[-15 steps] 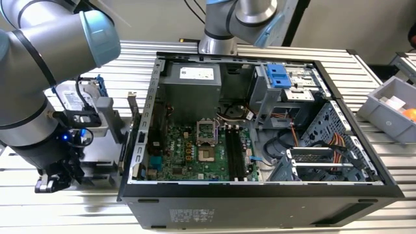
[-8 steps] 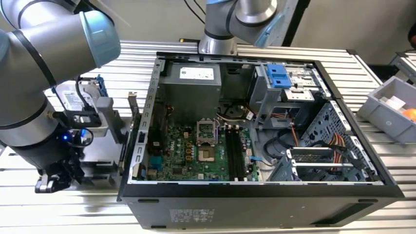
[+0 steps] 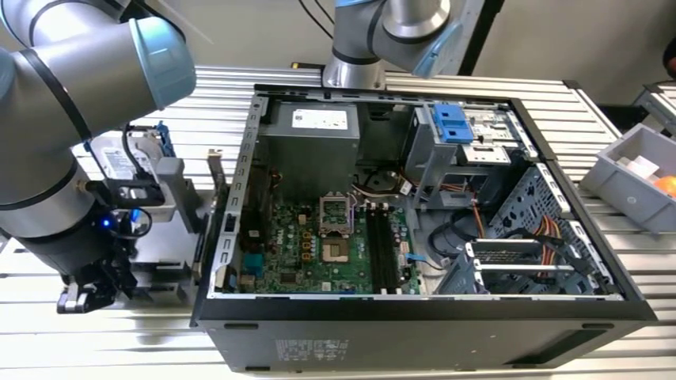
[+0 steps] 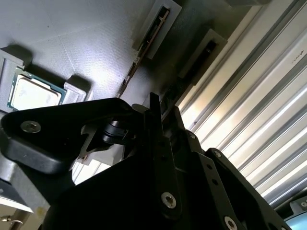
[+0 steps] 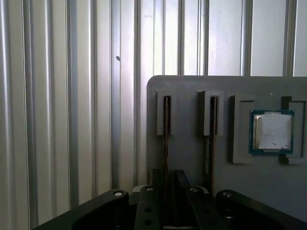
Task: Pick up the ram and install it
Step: 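Pick up the ram and move it above insertion slot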
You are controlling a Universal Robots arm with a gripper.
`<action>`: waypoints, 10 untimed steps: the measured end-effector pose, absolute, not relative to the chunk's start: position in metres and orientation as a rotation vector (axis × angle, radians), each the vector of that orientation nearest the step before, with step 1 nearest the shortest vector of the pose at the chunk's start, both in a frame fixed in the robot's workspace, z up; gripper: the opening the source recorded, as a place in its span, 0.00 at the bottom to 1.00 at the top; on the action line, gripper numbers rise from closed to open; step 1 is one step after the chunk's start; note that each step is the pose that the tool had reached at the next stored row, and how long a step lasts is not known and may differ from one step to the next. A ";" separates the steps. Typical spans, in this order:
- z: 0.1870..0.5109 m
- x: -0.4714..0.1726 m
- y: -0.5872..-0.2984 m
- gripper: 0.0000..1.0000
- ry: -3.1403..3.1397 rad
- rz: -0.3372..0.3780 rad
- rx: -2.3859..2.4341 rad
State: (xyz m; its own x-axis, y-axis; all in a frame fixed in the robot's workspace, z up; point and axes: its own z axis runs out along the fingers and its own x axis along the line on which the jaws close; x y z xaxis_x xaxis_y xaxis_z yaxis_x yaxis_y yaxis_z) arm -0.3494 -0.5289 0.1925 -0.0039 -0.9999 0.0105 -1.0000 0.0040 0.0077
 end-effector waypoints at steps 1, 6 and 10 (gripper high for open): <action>0.192 -0.349 -0.529 1.00 -2.217 0.003 2.208; 0.192 -0.349 -0.529 1.00 -2.216 0.003 2.209; 0.192 -0.349 -0.529 0.00 -2.216 0.003 2.209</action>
